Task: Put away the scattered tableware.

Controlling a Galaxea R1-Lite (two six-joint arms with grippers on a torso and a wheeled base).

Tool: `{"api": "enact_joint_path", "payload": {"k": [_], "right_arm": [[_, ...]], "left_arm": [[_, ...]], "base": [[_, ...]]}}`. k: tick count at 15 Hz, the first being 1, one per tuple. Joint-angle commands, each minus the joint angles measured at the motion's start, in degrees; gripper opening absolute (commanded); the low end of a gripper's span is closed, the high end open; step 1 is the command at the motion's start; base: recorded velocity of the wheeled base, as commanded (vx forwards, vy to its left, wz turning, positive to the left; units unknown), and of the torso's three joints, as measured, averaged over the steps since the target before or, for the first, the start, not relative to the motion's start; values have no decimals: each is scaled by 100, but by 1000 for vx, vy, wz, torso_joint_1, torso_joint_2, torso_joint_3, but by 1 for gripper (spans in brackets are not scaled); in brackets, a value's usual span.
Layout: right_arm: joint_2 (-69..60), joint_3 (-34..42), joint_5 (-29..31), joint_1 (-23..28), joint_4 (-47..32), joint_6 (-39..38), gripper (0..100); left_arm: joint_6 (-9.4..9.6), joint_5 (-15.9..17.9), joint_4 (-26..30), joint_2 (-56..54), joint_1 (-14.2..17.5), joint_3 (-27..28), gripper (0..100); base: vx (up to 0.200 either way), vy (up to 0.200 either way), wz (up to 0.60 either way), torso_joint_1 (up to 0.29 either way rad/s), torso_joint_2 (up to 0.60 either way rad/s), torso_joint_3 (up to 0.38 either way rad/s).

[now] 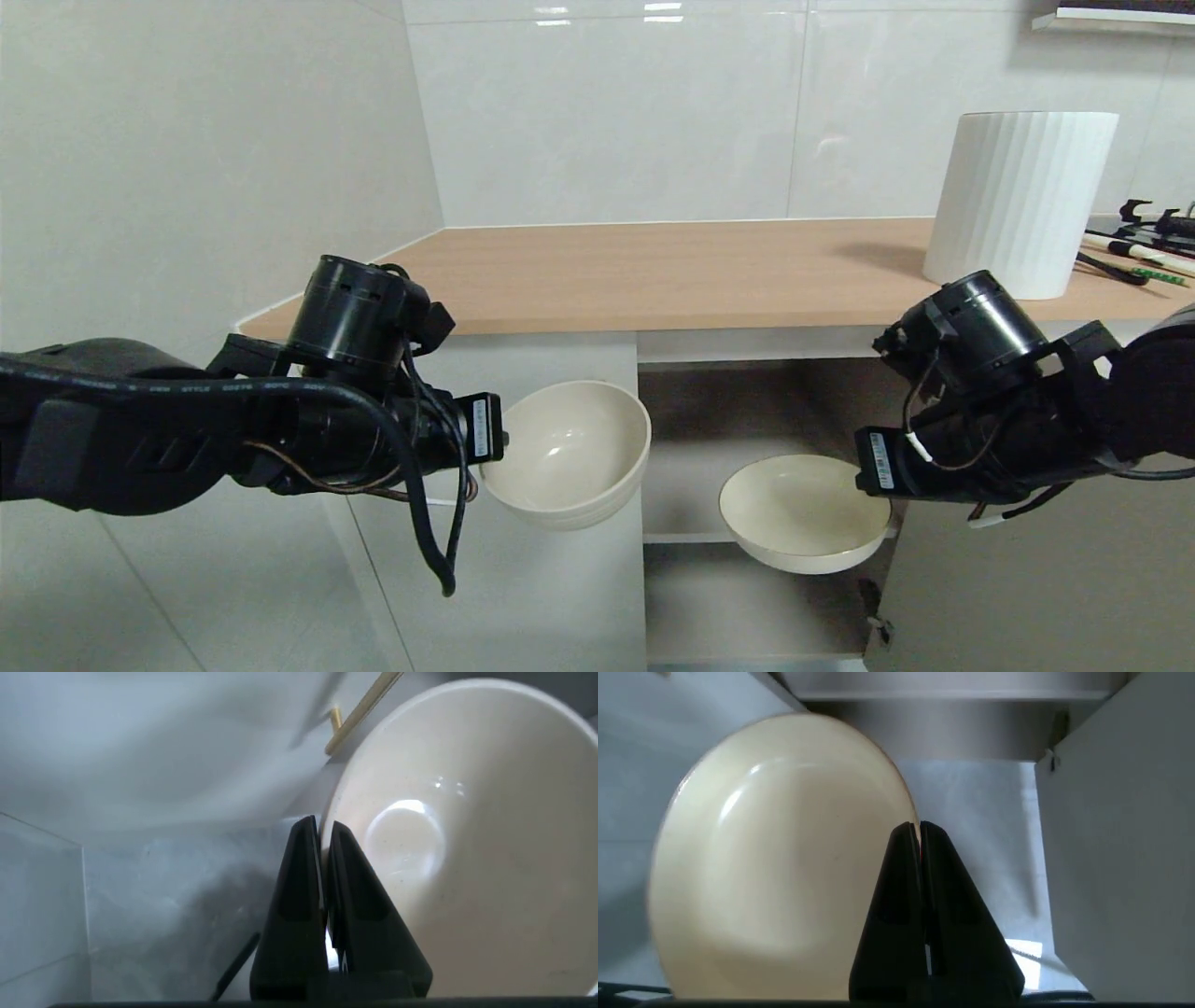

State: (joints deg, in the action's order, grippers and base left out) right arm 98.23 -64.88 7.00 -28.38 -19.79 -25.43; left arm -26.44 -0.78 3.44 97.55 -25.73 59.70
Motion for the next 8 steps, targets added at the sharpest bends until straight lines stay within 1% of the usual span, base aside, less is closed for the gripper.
{"api": "enact_joint_path", "payload": {"k": [1, 3, 6, 7, 8], "right_arm": [[530, -7, 56, -1, 115, 47, 0], [917, 10, 109, -1, 379, 56, 0], [2016, 10, 179, 17, 1117, 12, 0], [2121, 10, 206, 25, 1214, 3, 0], [2552, 10, 337, 78, 1609, 3, 0]], "left_arm": [[-1, -1, 8, 62, -2, -2, 0], [-1, -1, 8, 62, -46, -2, 0], [-1, 8, 8, 62, -72, -2, 0], [-1, 8, 8, 62, -72, -2, 0], [-1, -1, 8, 62, -81, -2, 0]], "base": [[0, 0, 0, -56, 76, 46], [0, 0, 0, -16, 23, 25], [0, 0, 0, 0, 0, 0], [0, 0, 0, 0, 0, 0], [0, 0, 0, 0, 0, 0]]}}
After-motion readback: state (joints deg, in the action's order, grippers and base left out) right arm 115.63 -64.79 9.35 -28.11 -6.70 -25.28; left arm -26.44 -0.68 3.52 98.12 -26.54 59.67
